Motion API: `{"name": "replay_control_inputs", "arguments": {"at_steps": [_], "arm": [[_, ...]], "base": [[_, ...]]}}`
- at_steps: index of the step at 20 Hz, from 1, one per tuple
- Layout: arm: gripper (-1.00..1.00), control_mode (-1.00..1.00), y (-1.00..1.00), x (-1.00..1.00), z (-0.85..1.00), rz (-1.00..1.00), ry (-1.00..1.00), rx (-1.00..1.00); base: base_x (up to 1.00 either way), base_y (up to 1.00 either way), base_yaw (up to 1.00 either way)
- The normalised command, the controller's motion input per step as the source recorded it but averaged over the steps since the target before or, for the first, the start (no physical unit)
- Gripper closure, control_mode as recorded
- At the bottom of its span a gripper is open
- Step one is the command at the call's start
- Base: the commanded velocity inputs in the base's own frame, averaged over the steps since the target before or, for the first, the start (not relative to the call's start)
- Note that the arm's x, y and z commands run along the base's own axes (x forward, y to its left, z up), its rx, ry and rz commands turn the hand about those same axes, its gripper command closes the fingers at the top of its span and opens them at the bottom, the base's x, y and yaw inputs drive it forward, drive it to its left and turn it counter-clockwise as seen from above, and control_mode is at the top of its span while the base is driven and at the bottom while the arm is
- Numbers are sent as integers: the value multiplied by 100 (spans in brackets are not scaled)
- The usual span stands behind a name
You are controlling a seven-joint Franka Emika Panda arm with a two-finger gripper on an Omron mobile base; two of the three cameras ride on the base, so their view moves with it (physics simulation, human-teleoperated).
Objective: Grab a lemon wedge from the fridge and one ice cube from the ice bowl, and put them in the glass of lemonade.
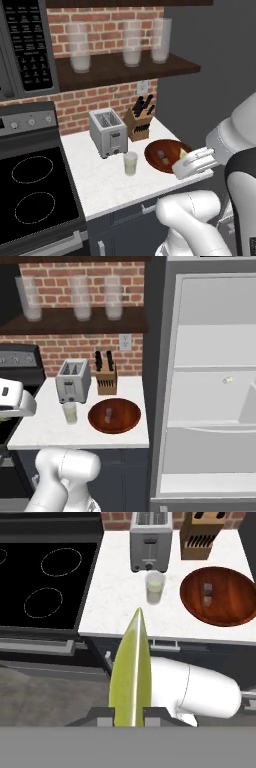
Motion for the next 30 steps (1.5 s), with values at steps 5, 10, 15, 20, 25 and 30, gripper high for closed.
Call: {"name": "replay_control_inputs", "arguments": {"at_steps": [5, 10, 15, 20, 25, 30], "arm": [[100, -100, 3, 23, 6, 0, 8, -3], [100, -100, 1, 66, 11, -1, 26, -10], [100, -100, 7, 45, -6, -5, 22, -9], [100, -100, 2, -5, -52, 0, -19, 7], [100, -100, 12, 24, -53, 0, -14, 12], [100, -100, 18, 73, -35, 0, -3, 7]], "base": [[30, 6, 0], [0, 0, 0], [0, 0, 0], [0, 0, 0], [0, 0, 0], [0, 0, 0]]}}
